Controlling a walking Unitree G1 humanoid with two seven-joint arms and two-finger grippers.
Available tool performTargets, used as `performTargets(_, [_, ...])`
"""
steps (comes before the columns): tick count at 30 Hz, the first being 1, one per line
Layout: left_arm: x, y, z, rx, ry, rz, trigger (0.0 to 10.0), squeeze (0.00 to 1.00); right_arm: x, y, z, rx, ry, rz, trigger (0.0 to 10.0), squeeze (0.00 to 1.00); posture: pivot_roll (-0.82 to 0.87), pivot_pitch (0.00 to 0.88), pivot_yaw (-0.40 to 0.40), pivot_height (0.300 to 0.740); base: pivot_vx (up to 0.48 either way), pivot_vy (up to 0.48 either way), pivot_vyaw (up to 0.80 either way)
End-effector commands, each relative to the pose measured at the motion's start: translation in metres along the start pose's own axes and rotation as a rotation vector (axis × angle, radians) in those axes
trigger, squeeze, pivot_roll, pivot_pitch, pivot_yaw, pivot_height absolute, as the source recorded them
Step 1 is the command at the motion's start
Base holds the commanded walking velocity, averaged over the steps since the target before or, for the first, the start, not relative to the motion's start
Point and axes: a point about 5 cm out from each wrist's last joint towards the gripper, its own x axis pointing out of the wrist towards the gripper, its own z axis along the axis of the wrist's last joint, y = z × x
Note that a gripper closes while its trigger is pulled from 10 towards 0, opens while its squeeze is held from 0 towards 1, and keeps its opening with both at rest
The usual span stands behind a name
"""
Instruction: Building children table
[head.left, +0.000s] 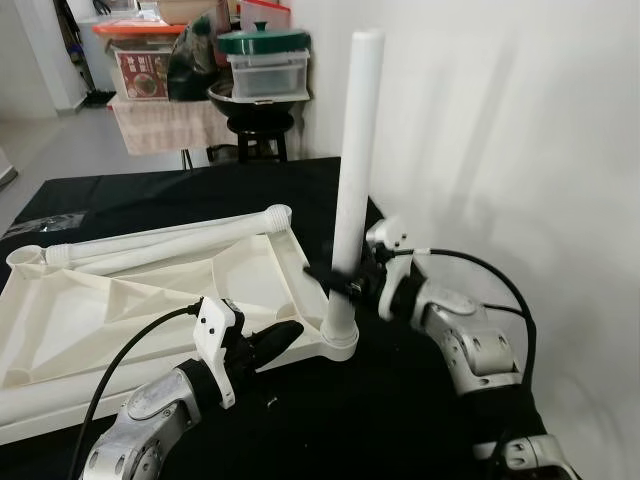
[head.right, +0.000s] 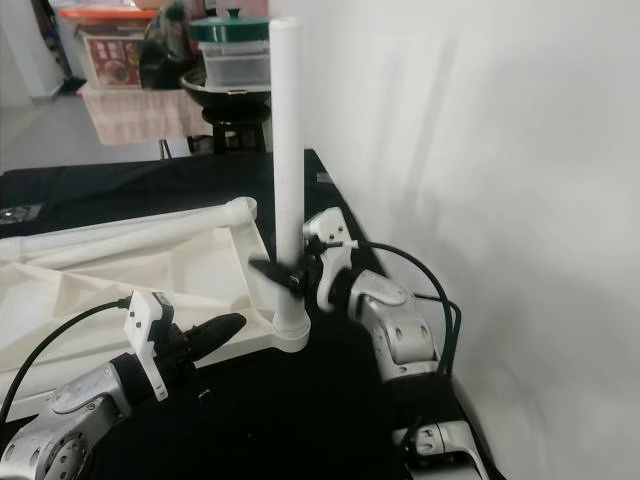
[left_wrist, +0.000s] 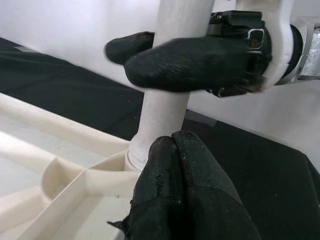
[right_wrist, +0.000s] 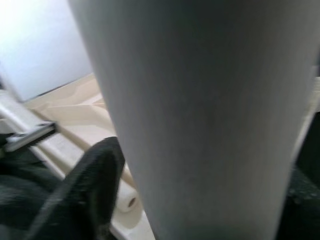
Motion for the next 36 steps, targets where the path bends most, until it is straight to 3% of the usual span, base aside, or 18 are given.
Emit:
performTargets(1, [0.001,0.000,0.000,0.003,0.008,-0.007,10.0,0.00,0.005,0.004,0.008,-0.015,-0.011,0.047,10.0,1.00,-0.11,0.000,-0.019,0.740,0.000,0.000,0.00])
performTargets(3, [0.002,-0.001,0.000,0.004,0.003,-0.005,10.0,0.00,0.005,-0.003,0.030,-0.120,-0.036,0.155,10.0,1.00,-0.10,0.000,-0.031,0.740,0.000,0.000,0.00])
performTargets(6, [0.002,-0.001,0.000,0.004,0.000,-0.002,10.0,0.00,0.004,-0.006,0.039,-0.158,-0.027,0.246,10.0,1.00,-0.09,0.000,-0.031,0.740,0.000,0.000,0.00])
performTargets(7, [0.002,-0.002,0.000,0.005,-0.002,0.000,10.0,0.00,0.002,-0.009,0.044,-0.169,-0.013,0.333,10.0,0.64,-0.08,0.000,-0.035,0.740,0.000,0.000,0.00])
performTargets(9, [0.002,-0.002,0.000,0.005,-0.002,0.000,10.0,0.00,0.002,-0.009,0.044,-0.169,-0.013,0.333,10.0,0.64,-0.08,0.000,-0.035,0.740,0.000,0.000,0.00])
performTargets(10, [0.002,-0.002,-0.001,0.004,-0.003,0.001,10.0,0.00,0.001,-0.012,0.047,-0.174,0.003,0.404,10.0,0.00,-0.08,0.000,-0.036,0.740,0.000,0.000,0.00])
performTargets(13, [0.002,-0.004,-0.001,0.001,0.001,-0.004,10.0,0.00,0.006,-0.025,0.046,-0.150,0.056,0.387,10.0,0.00,-0.07,0.000,-0.040,0.740,0.000,0.000,0.00])
performTargets(14, [0.001,-0.004,-0.001,0.000,0.002,-0.005,10.0,0.00,0.008,-0.029,0.043,-0.133,0.075,0.378,3.9,0.00,-0.07,0.000,-0.040,0.740,0.000,0.000,0.00])
performTargets(15, [0.001,-0.004,-0.001,0.000,0.003,-0.004,10.0,0.00,0.010,-0.030,0.041,-0.113,0.078,0.374,0.2,0.00,-0.07,0.000,-0.040,0.740,0.000,0.000,0.00])
performTargets(27, [0.001,-0.004,-0.001,0.000,0.003,-0.002,10.0,0.00,0.006,-0.030,0.038,-0.071,0.068,0.416,0.0,0.00,-0.07,0.000,-0.040,0.740,0.000,0.000,0.00])
performTargets(29, [0.000,-0.004,-0.001,0.000,0.003,-0.002,10.0,0.00,0.000,-0.032,0.033,-0.082,0.059,0.362,0.0,0.00,-0.07,0.000,-0.036,0.740,0.000,0.000,0.00])
performTargets(31, [0.000,-0.004,-0.001,0.001,0.003,-0.001,10.0,0.00,-0.012,-0.032,0.018,-0.097,0.066,0.200,0.0,0.00,-0.07,0.000,-0.037,0.740,0.000,0.000,0.00])
performTargets(32, [0.000,-0.004,-0.001,0.001,0.003,-0.001,10.0,0.00,-0.012,-0.032,0.018,-0.097,0.066,0.200,0.0,0.00,-0.07,0.000,-0.037,0.740,0.000,0.000,0.00])
performTargets(33, [-0.003,-0.001,-0.001,0.013,0.013,0.005,10.0,0.00,-0.002,-0.027,-0.007,0.042,0.002,-0.262,0.0,0.00,-0.06,0.000,-0.043,0.740,0.000,0.000,0.00])
performTargets(34, [-0.004,0.000,-0.001,0.018,0.016,0.008,10.0,0.00,-0.002,-0.025,-0.017,0.125,-0.022,-0.466,0.0,0.00,-0.06,0.000,-0.043,0.740,0.000,0.000,0.00])
performTargets(35, [-0.004,0.000,-0.001,0.018,0.016,0.008,10.0,0.00,-0.002,-0.025,-0.017,0.125,-0.022,-0.466,0.0,0.00,-0.06,0.000,-0.043,0.740,0.000,0.000,0.00])
performTargets(36, [-0.005,0.000,0.000,0.020,0.016,0.009,10.0,0.00,0.002,0.000,-0.038,0.223,0.020,-0.487,0.0,0.00,-0.06,0.000,-0.028,0.740,0.000,0.000,0.00])
